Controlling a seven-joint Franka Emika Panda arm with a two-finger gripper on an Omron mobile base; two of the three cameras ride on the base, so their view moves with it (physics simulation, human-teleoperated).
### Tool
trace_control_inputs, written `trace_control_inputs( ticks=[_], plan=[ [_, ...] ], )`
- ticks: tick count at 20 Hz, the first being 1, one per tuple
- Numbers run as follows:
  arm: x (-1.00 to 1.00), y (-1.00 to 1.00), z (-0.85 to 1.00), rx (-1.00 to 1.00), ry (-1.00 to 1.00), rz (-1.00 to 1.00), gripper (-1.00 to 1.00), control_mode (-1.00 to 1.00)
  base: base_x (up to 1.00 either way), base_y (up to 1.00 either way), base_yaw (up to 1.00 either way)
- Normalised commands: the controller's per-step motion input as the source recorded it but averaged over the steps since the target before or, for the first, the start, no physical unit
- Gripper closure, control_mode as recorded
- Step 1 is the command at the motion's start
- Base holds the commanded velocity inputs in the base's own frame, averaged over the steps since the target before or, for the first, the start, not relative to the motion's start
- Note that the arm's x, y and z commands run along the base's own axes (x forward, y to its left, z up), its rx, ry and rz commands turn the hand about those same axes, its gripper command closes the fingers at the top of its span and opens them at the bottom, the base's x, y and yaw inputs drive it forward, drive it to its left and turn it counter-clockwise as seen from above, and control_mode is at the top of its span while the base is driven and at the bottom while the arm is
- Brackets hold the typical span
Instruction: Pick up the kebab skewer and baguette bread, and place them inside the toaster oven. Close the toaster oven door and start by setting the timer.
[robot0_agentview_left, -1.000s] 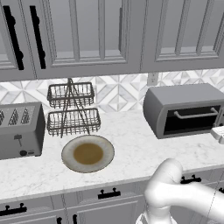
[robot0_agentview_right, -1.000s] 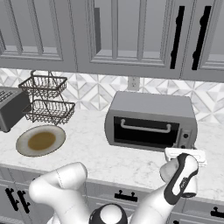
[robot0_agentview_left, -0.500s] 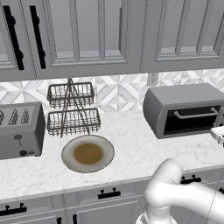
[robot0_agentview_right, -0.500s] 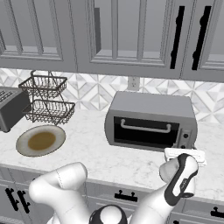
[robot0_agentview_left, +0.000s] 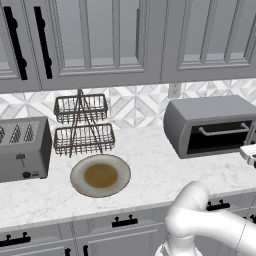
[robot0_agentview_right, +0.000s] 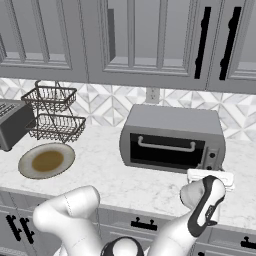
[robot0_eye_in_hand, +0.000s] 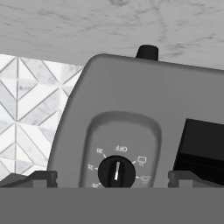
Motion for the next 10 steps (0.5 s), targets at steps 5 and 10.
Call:
trace_control_inputs(
  ticks=[5,10],
  plan=[
    [0.0,-0.23,-0.1,-0.02,0.0,-0.06,-1.0,-1.0,0.0,0.0,0.0],
    [-0.02,-0.25,-0.11,0.0,0.0,-0.03,-1.0,-1.0,0.0,0.0,0.0]
  ],
)
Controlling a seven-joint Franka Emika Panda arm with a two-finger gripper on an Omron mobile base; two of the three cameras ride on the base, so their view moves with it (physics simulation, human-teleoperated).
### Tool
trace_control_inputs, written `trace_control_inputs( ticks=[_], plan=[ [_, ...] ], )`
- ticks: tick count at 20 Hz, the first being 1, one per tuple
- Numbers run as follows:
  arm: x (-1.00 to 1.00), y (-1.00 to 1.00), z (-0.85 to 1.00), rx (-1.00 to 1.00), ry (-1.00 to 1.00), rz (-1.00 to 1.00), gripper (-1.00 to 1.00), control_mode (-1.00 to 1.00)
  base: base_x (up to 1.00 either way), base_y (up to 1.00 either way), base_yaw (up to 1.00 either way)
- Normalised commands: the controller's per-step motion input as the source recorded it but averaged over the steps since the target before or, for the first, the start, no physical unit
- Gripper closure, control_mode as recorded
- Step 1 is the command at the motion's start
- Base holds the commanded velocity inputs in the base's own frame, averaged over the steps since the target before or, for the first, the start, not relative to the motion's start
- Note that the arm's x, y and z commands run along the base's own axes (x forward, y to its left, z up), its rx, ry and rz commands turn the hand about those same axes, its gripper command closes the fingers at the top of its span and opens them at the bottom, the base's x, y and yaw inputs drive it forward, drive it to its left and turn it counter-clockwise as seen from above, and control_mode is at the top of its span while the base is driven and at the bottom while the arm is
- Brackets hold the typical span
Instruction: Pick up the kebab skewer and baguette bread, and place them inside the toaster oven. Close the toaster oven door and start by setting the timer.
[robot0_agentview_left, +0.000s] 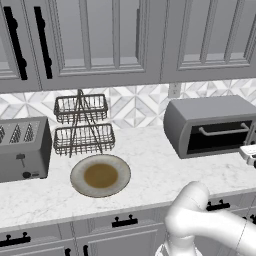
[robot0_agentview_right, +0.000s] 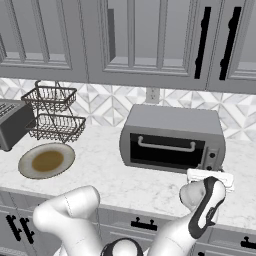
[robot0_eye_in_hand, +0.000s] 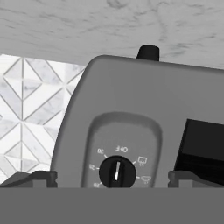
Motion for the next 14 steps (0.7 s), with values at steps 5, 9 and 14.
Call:
trace_control_inputs(
  ticks=[5,9,14],
  plan=[
    [-0.03,-0.29,-0.06,0.0,0.0,0.0,-1.0,-1.0,0.0,0.0,0.0],
    [0.0,-0.22,-0.08,0.0,0.0,0.0,-1.0,-1.0,0.0,0.0,0.0],
    [-0.1,-0.25,-0.11,0.0,0.0,0.0,-1.0,-1.0,0.0,0.0,0.0]
  ],
)
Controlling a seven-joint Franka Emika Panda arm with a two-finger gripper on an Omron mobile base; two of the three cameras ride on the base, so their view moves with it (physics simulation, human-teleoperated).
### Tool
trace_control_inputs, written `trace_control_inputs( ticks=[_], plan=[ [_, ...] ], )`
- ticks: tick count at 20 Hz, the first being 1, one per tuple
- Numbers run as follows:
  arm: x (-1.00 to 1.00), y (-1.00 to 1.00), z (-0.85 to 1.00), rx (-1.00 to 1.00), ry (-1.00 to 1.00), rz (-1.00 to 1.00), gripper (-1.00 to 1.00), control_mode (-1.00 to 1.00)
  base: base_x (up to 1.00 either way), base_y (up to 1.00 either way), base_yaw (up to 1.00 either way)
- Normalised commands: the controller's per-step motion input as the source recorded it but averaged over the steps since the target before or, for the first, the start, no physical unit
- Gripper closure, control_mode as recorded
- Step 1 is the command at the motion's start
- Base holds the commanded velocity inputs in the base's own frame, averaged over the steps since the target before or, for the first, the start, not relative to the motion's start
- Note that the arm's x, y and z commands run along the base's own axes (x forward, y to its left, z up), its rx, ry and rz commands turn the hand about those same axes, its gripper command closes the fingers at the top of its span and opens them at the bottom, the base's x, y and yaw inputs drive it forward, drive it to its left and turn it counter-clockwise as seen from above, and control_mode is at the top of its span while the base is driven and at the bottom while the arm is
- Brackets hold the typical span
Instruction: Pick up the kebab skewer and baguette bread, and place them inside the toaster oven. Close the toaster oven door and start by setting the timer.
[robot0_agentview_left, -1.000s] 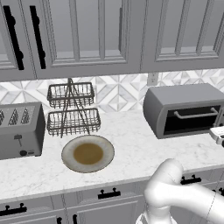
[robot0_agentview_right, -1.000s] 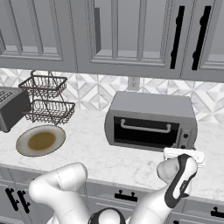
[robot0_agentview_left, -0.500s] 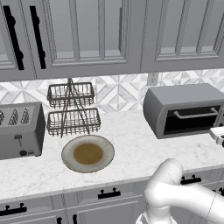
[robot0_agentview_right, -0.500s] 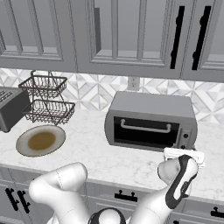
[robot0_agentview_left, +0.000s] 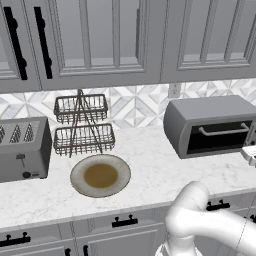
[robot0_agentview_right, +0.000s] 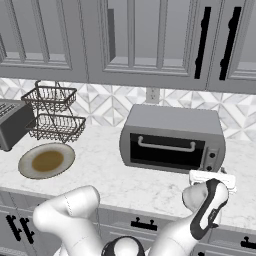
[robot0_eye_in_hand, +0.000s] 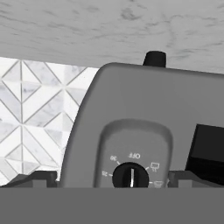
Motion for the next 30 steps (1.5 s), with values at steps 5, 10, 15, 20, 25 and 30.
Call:
trace_control_inputs(
  ticks=[5,10,15,20,25,30],
  plan=[
    [-0.06,-0.19,-0.07,0.0,0.0,0.0,-1.0,-1.0,0.0,0.0,0.0],
    [-0.05,0.0,-0.07,0.0,0.0,0.0,-1.0,-1.0,0.0,0.0,0.0],
    [-0.15,0.0,-0.03,0.0,0.0,0.0,-1.0,-1.0,0.0,0.0,0.0],
    [-0.05,0.0,0.0,0.0,0.0,0.0,-1.0,-1.0,0.0,0.0,0.0],
    [0.0,0.0,0.0,0.0,0.0,0.0,-1.0,-1.0,0.0,0.0,0.0],
    [0.0,0.0,0.0,0.0,0.0,0.0,-1.0,-1.0,0.0,0.0,0.0]
  ],
)
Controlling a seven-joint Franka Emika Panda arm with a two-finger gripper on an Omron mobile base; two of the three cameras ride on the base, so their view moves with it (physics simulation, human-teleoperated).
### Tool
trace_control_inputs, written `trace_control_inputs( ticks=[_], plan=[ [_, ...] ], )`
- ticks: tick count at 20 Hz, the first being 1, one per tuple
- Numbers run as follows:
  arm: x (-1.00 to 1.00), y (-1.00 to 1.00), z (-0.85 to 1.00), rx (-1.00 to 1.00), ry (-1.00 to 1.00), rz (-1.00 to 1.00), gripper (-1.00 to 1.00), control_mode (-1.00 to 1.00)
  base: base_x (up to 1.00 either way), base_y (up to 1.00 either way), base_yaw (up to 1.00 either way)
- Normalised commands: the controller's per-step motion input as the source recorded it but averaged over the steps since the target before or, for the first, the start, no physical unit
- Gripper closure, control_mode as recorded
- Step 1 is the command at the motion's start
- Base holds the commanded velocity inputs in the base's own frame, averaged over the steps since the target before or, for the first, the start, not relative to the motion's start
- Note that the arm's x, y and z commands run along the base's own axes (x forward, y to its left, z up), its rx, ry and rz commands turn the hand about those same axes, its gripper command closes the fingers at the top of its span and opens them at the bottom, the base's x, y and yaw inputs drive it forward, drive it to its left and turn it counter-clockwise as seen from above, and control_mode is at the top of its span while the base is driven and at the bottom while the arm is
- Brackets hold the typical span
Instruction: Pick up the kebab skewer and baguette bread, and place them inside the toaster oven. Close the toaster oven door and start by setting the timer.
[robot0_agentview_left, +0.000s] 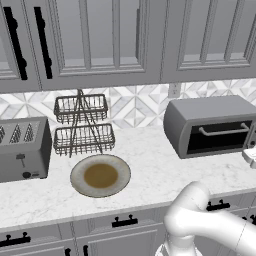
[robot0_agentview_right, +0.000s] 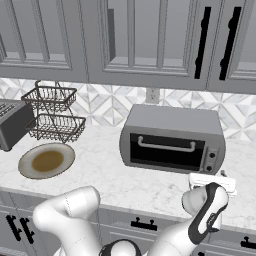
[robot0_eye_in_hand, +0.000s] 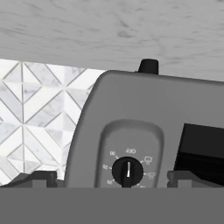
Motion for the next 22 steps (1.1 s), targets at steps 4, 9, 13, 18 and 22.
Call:
trace_control_inputs(
  ticks=[4,9,13,18,22],
  plan=[
    [0.0,0.05,0.0,0.0,0.0,0.0,-1.0,-1.0,0.0,0.0,0.0],
    [0.0,0.15,0.0,0.0,0.0,0.0,-1.0,-1.0,0.0,0.0,0.0],
    [0.05,0.06,0.0,0.0,0.0,0.0,-1.0,-1.0,0.0,0.0,0.0],
    [0.14,-0.03,0.0,0.0,0.0,0.0,-1.0,-1.0,0.0,0.0,0.0],
    [0.07,-0.12,0.0,0.0,0.0,0.0,-1.0,-1.0,0.0,0.0,0.0]
  ],
)
